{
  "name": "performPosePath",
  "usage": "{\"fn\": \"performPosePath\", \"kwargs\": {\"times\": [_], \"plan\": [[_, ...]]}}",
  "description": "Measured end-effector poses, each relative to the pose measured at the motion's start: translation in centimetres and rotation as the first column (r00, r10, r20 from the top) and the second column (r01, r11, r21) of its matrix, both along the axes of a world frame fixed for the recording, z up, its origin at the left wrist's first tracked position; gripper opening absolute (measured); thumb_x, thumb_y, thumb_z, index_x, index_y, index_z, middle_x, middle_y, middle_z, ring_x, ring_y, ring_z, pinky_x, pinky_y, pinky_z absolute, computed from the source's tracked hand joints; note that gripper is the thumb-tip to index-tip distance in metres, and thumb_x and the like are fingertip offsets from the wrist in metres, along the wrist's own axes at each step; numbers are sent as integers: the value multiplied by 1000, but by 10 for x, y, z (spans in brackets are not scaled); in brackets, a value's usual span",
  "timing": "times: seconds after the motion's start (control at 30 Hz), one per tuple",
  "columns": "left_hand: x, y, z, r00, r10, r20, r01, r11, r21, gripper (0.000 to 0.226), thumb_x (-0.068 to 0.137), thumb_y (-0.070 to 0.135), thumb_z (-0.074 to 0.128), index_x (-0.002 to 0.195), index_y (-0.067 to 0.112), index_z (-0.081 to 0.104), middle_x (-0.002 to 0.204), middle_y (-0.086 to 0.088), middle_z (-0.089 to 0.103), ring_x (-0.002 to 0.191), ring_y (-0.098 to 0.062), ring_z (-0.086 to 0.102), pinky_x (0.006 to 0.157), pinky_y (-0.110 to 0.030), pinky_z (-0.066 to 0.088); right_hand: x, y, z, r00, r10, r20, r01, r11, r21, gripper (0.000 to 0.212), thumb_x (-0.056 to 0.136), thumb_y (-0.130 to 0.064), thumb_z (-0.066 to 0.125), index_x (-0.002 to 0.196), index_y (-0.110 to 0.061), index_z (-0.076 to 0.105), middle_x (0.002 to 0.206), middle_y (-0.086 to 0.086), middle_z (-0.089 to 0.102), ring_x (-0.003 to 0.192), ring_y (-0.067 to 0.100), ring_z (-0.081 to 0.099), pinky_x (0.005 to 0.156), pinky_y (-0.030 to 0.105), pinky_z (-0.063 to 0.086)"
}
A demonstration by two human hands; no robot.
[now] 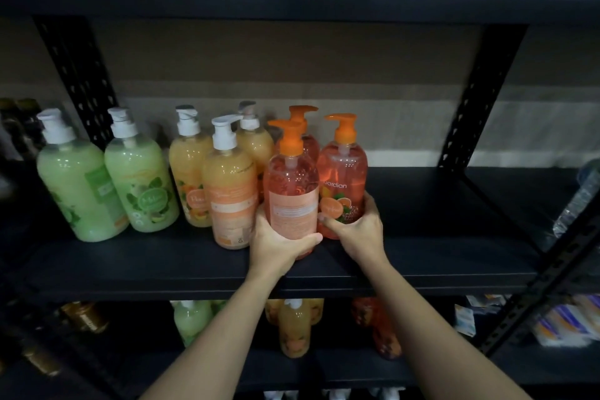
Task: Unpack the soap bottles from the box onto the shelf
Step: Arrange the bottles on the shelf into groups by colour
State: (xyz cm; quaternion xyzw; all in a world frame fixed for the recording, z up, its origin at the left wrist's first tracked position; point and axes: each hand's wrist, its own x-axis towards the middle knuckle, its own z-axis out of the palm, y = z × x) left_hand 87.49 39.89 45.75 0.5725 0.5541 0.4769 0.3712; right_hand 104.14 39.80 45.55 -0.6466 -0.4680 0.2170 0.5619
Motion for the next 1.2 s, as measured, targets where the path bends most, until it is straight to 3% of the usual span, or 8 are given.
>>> {"fn": "performPosePath", "kwargs": {"times": [0.3,0.47,0.7,0.97,1.2], "plan": [[-2,2,-3,1000,23,-16,-23,1000,14,120,39,48,94,139,25,34,131,7,55,121,-12,53,103,-34,45,14,-4,5,999,52,5,-52,999,-12,91,53,-37,95,132,-20,52,113,-6,65,100,8,65,76,13,49],[-4,3,-5,999,29,-31,-29,1000,9,115,41,47,95,137,24,36,128,6,56,118,-14,54,101,-34,46,40,-12,5,999,30,9,-30,999,-13,89,53,-36,95,130,-21,53,110,-5,68,98,10,67,86,27,56],[-4,4,-8,999,34,-33,-33,999,34,107,41,42,97,131,23,42,121,5,60,110,-15,59,97,-36,49,103,-27,13,1000,10,-5,-10,998,-67,105,58,-29,94,144,-17,35,124,0,60,109,15,61,91,27,49],[-2,5,-10,999,33,-34,-32,998,56,103,44,35,98,130,18,45,118,1,63,106,-18,61,92,-34,49,167,-35,21,996,-8,-87,-2,994,-112,96,63,-17,92,142,-16,37,122,3,60,109,18,60,93,31,48],[1,10,-8,999,23,-41,-20,998,57,106,42,38,98,131,18,44,119,1,62,108,-19,60,93,-35,48,208,-31,27,997,-4,-73,-8,988,-156,88,64,-23,90,140,-18,45,125,3,62,113,21,60,96,35,49]]}}
